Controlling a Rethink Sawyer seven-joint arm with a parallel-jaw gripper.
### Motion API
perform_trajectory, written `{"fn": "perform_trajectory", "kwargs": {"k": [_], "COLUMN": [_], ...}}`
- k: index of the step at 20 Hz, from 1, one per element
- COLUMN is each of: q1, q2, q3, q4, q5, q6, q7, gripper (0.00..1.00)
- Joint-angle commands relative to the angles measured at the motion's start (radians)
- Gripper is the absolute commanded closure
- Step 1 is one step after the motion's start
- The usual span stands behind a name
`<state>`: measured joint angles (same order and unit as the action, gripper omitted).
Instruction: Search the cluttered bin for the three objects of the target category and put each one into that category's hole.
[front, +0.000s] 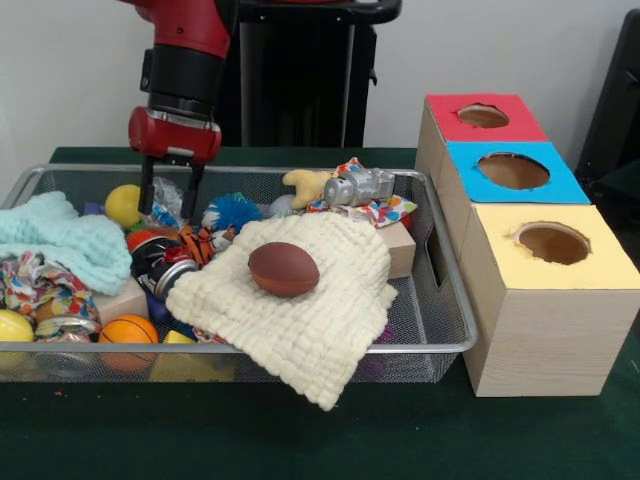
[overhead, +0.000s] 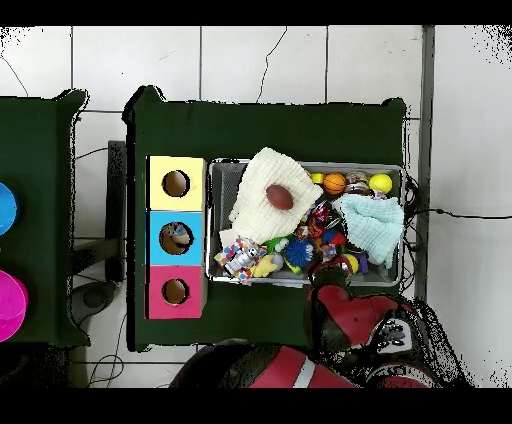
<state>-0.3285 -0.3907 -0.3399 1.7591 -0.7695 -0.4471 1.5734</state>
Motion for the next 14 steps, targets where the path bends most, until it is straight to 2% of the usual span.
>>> {"fn": "perform_trajectory", "kwargs": {"k": [1,14], "q1": [-0.007,-0.041], "q2": [0.063,0.018], "q3": [0.04,0.111], "q4": [-0.073,-0.031], "q5": [0.037,-0.039], "q6": [-0.033,0.054], "q7": [0.094,0.141], "gripper": [0.0,0.0]}}
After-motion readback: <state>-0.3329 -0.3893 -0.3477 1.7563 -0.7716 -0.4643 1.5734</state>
